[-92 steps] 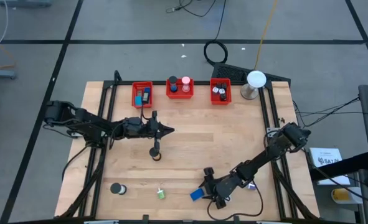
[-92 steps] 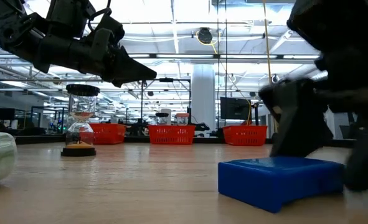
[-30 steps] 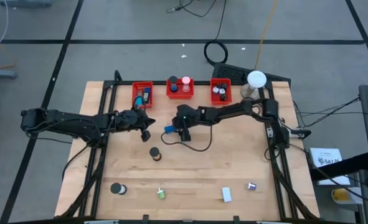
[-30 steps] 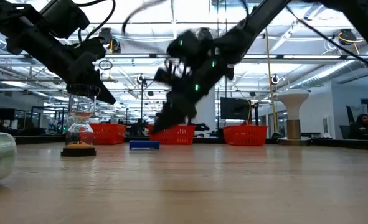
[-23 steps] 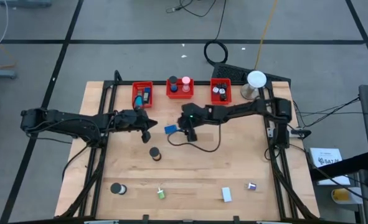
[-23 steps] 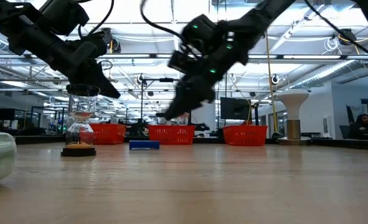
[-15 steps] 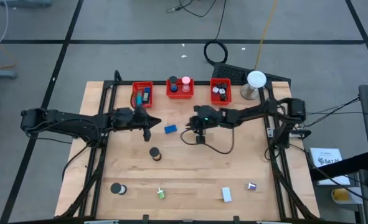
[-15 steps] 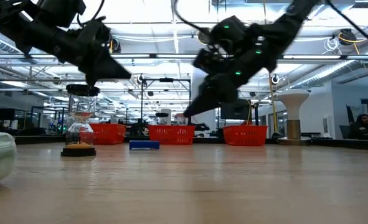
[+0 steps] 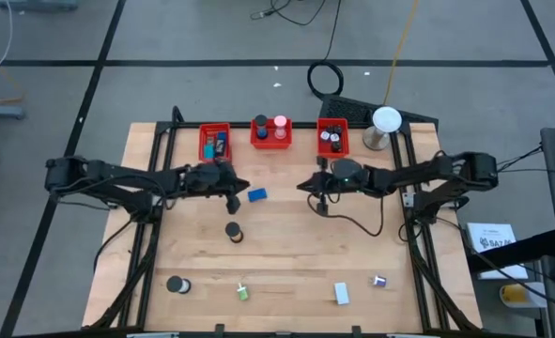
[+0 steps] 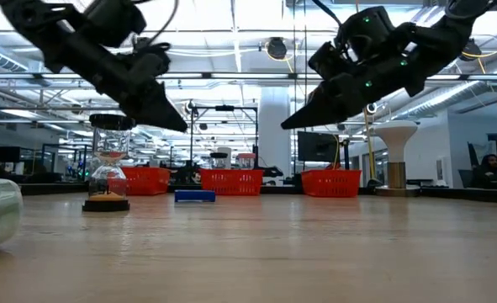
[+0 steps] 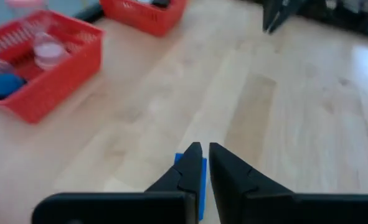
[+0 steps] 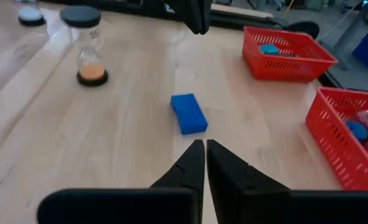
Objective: Pick & Place Office items
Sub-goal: Put the blue timer into the left orange basket, then put the light orange hourglass into the middle orange basket
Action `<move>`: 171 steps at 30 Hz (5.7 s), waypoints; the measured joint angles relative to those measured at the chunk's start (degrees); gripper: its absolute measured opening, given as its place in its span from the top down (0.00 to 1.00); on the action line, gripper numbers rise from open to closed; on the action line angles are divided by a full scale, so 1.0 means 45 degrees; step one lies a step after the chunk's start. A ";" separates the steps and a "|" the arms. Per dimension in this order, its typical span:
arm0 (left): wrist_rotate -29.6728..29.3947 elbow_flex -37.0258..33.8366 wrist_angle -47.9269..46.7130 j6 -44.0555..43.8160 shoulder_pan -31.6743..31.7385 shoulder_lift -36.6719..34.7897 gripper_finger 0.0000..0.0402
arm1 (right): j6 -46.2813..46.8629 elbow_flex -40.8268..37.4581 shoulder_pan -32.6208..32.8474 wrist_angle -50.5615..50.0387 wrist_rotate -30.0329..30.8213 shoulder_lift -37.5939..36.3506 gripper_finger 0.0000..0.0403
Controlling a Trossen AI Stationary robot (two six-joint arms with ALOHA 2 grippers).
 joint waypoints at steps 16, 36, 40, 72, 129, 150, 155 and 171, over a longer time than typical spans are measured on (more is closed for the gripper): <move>0.0421 0.3570 -0.3796 0.0750 0.0506 0.4762 0.36 | -0.0133 -0.0126 -0.0005 -0.0163 0.0002 -0.0120 1.00; 0.0997 0.4015 -0.3677 0.1209 0.0644 0.6413 0.62 | -0.0371 -0.0126 -0.0005 -0.0183 -0.0006 -0.0120 1.00; 0.1026 0.4008 -0.4312 0.0755 0.1429 0.5050 0.62 | -0.0371 -0.0126 -0.0005 -0.0185 -0.0008 -0.0120 1.00; 0.0532 0.4000 -0.6180 -0.2631 1.0474 0.4131 0.62 | -0.0089 -0.0121 0.0019 -0.0086 -0.0018 -0.0120 1.00; 0.1764 -0.3130 0.6998 0.2405 0.1217 -0.0640 0.97 | 0.1344 -0.0116 0.0019 0.1148 -0.0037 -0.0120 0.99; -0.0468 0.0308 -0.1246 0.0089 -0.3586 -0.0968 0.43 | 0.1285 -0.0116 0.0019 0.0844 -0.0052 -0.0120 1.00; -0.0931 0.2374 -0.5180 -0.0792 -0.4670 -0.0560 0.28 | 0.1246 -0.0116 0.0019 0.0628 -0.0052 -0.0120 1.00; -0.2034 0.3801 -0.8851 -0.4038 -0.6418 0.1272 0.12 | 0.1004 -0.0116 0.0020 0.0565 -0.0052 -0.0120 1.00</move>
